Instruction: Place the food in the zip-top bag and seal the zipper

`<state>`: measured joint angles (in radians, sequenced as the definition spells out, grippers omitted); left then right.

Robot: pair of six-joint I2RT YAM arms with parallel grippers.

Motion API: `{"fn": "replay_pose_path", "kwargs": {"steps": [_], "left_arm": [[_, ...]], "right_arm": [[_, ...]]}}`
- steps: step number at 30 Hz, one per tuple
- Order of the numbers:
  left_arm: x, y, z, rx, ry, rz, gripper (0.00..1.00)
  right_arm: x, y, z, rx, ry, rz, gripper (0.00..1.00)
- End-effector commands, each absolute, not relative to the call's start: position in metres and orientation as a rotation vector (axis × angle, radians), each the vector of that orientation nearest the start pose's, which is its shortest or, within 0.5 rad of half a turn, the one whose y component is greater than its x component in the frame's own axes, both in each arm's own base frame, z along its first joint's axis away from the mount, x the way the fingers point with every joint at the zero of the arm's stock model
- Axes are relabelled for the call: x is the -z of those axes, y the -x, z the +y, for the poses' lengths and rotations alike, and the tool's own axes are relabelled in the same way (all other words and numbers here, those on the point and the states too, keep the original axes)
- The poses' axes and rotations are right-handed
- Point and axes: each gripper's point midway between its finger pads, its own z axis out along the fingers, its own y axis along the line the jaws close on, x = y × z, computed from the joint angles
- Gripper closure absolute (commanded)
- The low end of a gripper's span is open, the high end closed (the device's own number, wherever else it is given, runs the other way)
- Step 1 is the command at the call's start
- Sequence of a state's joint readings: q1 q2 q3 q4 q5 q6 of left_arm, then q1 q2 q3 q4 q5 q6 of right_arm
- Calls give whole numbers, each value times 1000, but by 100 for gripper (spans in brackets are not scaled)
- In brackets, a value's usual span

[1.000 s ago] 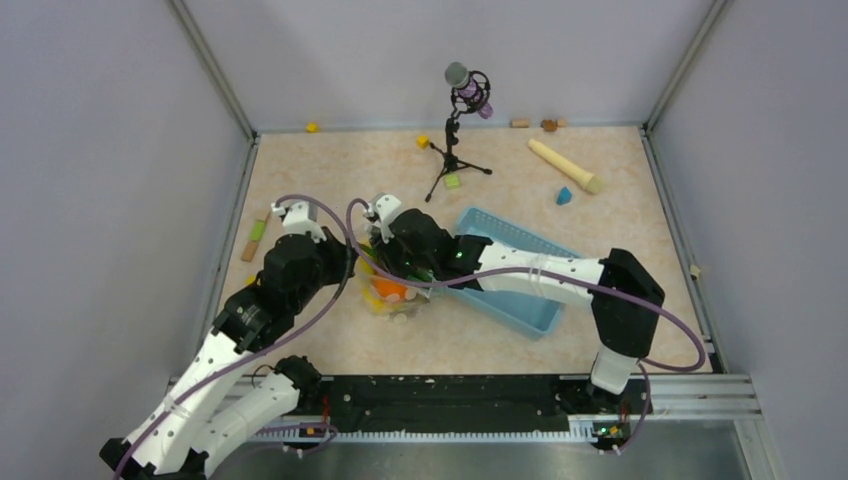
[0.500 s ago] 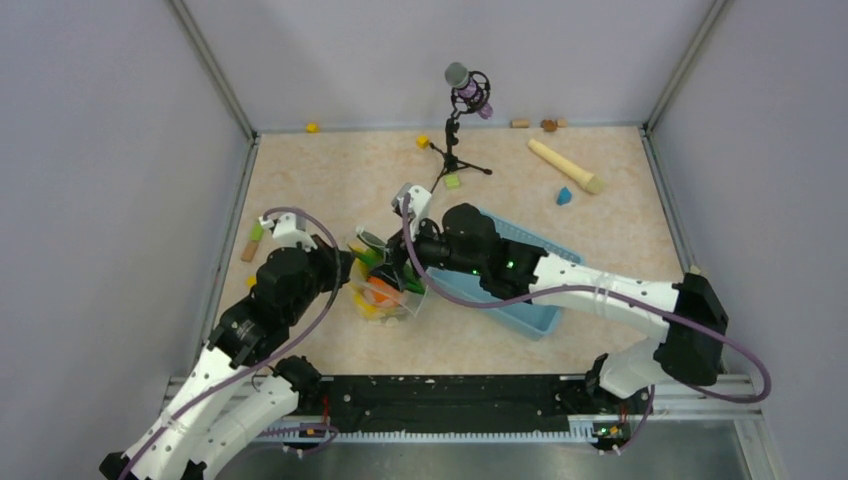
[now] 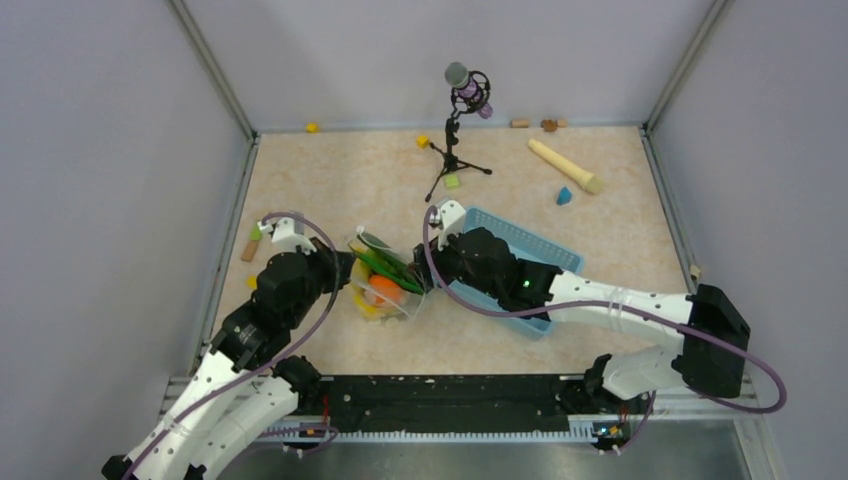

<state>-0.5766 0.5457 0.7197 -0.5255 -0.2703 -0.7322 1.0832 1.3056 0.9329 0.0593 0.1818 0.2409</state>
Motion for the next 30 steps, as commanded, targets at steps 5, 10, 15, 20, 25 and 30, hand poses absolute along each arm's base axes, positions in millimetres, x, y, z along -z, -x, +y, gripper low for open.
{"fn": "replay_pose_path", "kwargs": {"steps": [5, 10, 15, 20, 25, 30], "left_arm": [[-244, -224, -126, 669, 341, 1895, 100], [-244, -226, -130, 679, 334, 1908, 100], [-247, -231, -149, 773, 310, 1905, 100], [-254, -238, -175, 892, 258, 1895, 100], [-256, -252, -194, 971, 278, 1877, 94], [-255, -265, -206, 1049, 351, 1818, 97]], "right_arm": [[-220, -245, 375, -637, 630, 1810, 91], [-239, -253, 389, -654, 677, 1730, 100], [-256, -264, 402, -652, 731, 1658, 100], [-262, -259, 415, -711, 842, 1606, 100], [-269, -258, 419, -812, 919, 1564, 100], [-278, -258, 420, -886, 969, 1528, 100]]}}
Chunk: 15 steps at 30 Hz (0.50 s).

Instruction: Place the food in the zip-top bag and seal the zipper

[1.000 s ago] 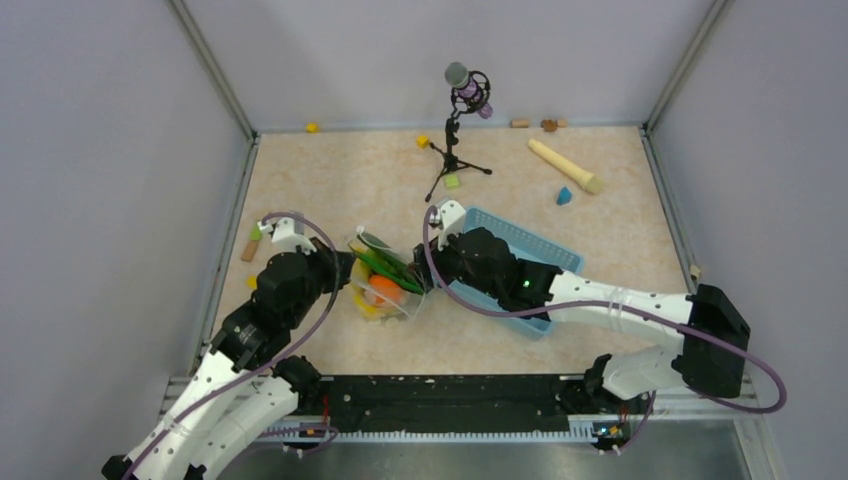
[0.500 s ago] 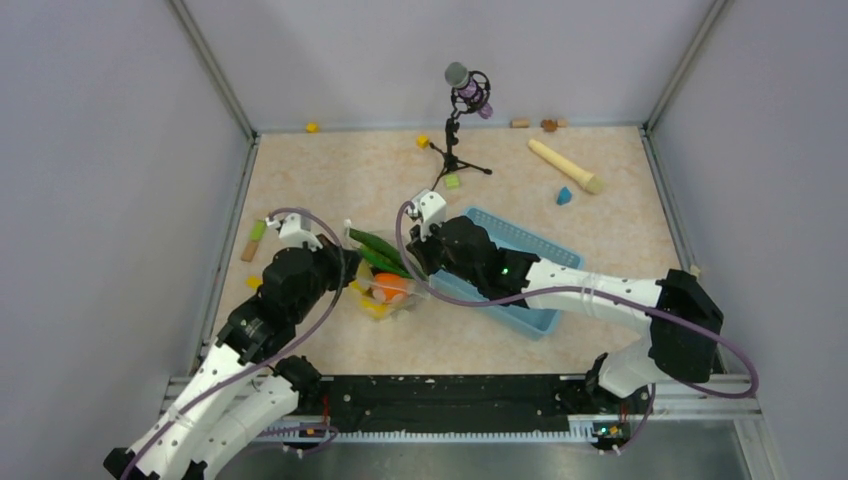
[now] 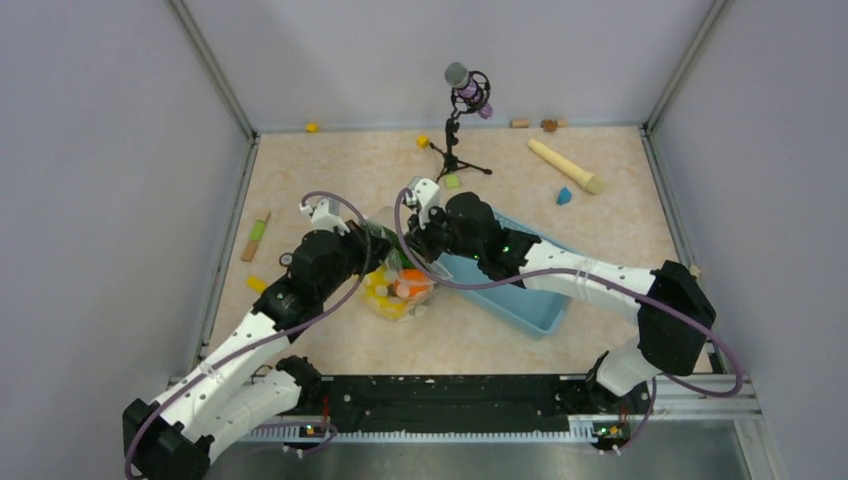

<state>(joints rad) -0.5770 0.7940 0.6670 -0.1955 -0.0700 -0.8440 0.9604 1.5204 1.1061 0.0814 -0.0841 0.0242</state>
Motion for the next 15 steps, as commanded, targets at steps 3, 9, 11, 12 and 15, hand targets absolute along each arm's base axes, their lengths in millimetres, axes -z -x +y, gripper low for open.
{"fn": "replay_pose_path", "kwargs": {"steps": [3, 9, 11, 12, 15], "left_arm": [[-257, -268, -207, 1043, 428, 1755, 98], [-255, -260, -219, 987, 488, 1705, 98], [-253, -256, -233, 995, 442, 1730, 95], [-252, -255, -240, 986, 411, 1752, 92], [-241, -251, -250, 903, 313, 1850, 78]], "right_arm": [[-285, -263, 418, -852, 1006, 1489, 100], [-287, -275, 400, -829, 999, 1500, 100], [-283, -275, 397, -832, 1022, 1498, 100], [-282, -275, 396, -823, 1037, 1489, 100], [-280, -275, 393, -791, 1080, 1467, 100]]}}
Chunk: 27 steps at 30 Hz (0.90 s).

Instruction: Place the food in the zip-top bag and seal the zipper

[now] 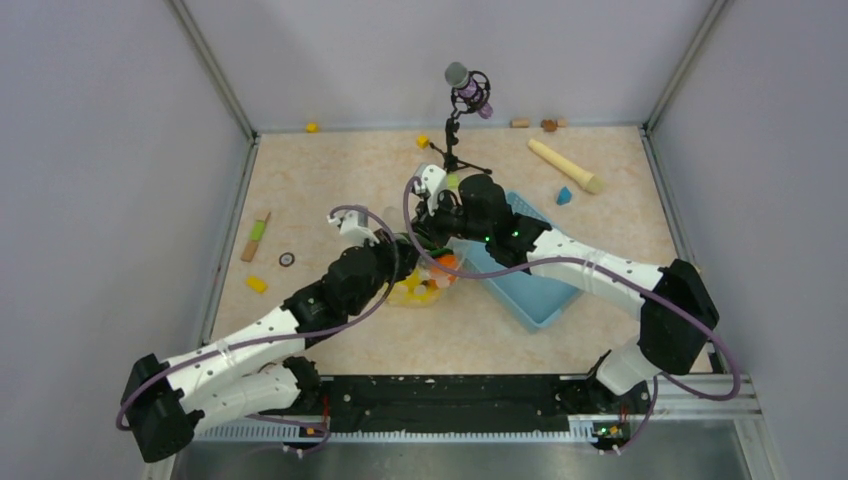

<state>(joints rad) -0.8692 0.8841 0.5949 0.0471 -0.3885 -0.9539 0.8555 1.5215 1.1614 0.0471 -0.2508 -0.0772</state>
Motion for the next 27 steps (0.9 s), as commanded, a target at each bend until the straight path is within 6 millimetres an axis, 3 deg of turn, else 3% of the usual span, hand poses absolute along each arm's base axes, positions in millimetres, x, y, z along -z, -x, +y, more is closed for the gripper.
{"fn": "replay_pose_path", "kwargs": {"steps": [1, 7, 9, 12, 15, 17, 22, 27], "left_arm": [[-236, -250, -249, 861, 285, 1884, 71], [-243, -224, -236, 797, 1, 1903, 29], [-250, -216, -224, 781, -39, 1882, 20], [-255, -211, -198, 707, -34, 1845, 18], [-261, -214, -165, 617, 64, 1767, 7], [-267, -214, -151, 594, 87, 1716, 5], [-284, -215, -128, 512, 38, 1556, 3], [-295, -213, -124, 502, -42, 1447, 3]], "right_arm": [[-279, -276, 392, -779, 1090, 1463, 100], [-273, -285, 384, -738, 1122, 1454, 100], [-272, -285, 383, -730, 1136, 1443, 100], [-273, -284, 383, -729, 1149, 1437, 100], [-270, -281, 384, -738, 1177, 1432, 100], [-267, -281, 385, -740, 1183, 1437, 100], [-262, -281, 385, -745, 1198, 1485, 100], [-255, -285, 386, -727, 1201, 1512, 100]]}}
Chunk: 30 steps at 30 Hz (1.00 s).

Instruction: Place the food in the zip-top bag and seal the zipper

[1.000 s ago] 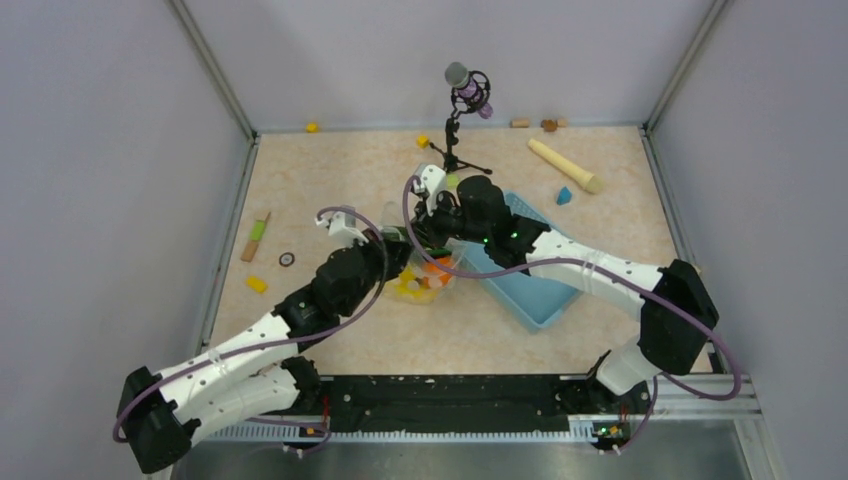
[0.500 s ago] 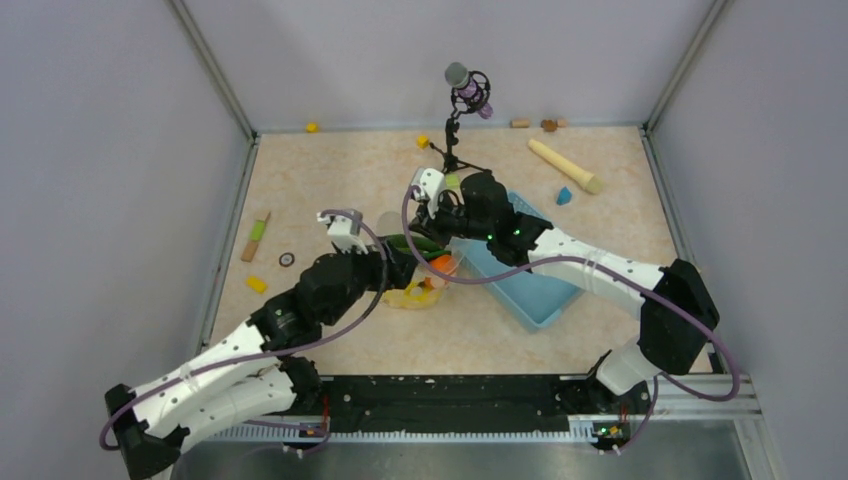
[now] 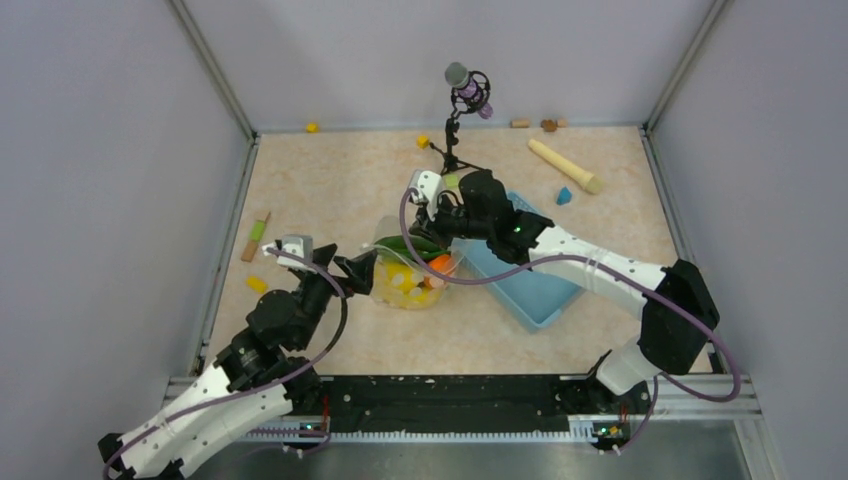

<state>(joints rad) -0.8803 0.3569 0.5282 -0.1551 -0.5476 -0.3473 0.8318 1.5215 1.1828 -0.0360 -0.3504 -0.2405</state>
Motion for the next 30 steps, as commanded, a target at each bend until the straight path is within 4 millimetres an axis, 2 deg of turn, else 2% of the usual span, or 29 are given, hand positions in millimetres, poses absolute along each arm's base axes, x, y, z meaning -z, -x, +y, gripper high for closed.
{"fn": "replay_pose_path", "kwargs": {"steps": [1, 7, 9, 13, 16, 20, 22, 28, 30], "left_arm": [[-298, -213, -123, 496, -57, 1418, 3], [-308, -210, -123, 504, -134, 1287, 3], [-304, -217, -126, 486, -141, 1313, 3], [-286, -245, -130, 471, -129, 1402, 3], [-277, -260, -126, 507, -100, 1422, 3], [-273, -248, -128, 621, -157, 1304, 3], [-264, -241, -131, 657, -211, 1283, 3], [-255, -247, -133, 759, -270, 1302, 3], [-251, -244, -139, 817, -338, 1298, 3]], "right_arm": [[-253, -286, 385, -722, 1201, 1519, 100], [-253, -303, 381, -689, 1164, 1566, 100], [-251, -308, 379, -683, 1162, 1587, 100], [-251, -322, 374, -646, 1147, 1592, 100], [-252, -336, 369, -578, 1140, 1583, 100], [-254, -346, 370, -548, 1155, 1570, 100], [-252, -351, 372, -529, 1169, 1578, 100], [-243, -360, 374, -500, 1190, 1604, 100], [-241, -359, 375, -507, 1200, 1601, 100]]}}
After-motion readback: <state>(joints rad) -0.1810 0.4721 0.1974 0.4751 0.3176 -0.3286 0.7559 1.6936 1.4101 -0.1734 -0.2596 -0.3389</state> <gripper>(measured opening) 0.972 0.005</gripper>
